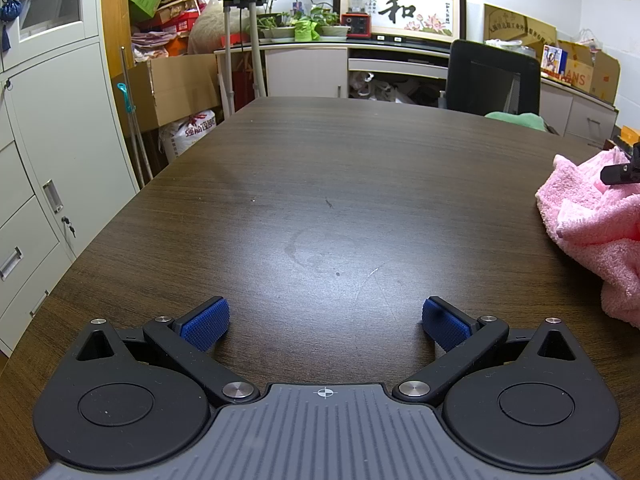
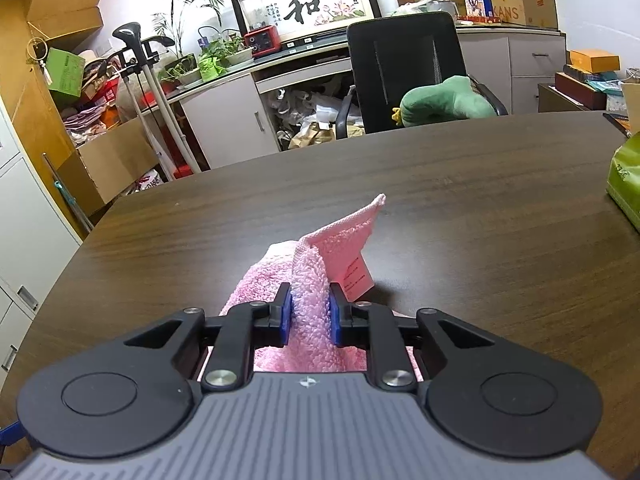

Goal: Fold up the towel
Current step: 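Hold the pink towel corner pinched in the right gripper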

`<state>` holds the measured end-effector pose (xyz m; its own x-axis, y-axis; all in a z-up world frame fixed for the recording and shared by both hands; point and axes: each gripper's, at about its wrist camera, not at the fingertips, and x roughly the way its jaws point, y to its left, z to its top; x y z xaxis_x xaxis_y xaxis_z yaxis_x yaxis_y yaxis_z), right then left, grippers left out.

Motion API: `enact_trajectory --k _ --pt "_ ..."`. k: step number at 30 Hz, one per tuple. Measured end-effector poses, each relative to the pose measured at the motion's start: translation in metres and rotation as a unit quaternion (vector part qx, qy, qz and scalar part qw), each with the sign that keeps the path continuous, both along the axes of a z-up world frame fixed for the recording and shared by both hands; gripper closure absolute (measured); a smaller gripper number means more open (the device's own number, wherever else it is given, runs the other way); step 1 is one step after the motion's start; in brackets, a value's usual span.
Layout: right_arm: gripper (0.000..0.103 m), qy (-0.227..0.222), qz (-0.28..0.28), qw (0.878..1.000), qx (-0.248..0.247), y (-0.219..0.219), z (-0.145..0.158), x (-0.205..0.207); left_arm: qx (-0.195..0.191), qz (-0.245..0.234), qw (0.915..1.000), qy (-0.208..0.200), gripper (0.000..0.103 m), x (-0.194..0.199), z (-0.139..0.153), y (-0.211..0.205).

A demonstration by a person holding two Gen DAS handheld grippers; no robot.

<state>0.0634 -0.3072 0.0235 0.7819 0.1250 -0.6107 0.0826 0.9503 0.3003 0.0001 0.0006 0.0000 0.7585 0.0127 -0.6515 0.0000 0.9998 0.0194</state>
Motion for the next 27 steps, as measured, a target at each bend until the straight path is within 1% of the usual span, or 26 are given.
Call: enact_trajectory --k 7,12,14,24,27 --pt "0.082 0.007 0.002 1.000 0.007 -0.004 -0.003 -0.001 0.000 0.000 1.0000 0.000 0.000 0.000 0.000 0.001" --pt "0.082 0.006 0.003 1.000 -0.005 0.005 -0.005 0.002 0.000 0.000 1.0000 0.000 0.000 0.000 0.000 0.000" --pt "0.082 0.006 0.003 1.000 -0.003 -0.012 0.002 -0.001 0.000 0.000 1.0000 0.000 0.000 0.000 -0.001 0.000" --pt "0.082 0.002 0.004 1.000 -0.008 -0.021 0.009 0.006 0.000 0.000 1.0000 0.000 0.000 0.000 -0.001 0.000" --pt "0.084 -0.001 0.005 1.000 -0.007 -0.023 0.012 0.008 0.000 0.000 1.0000 0.000 0.000 0.000 -0.001 0.000"
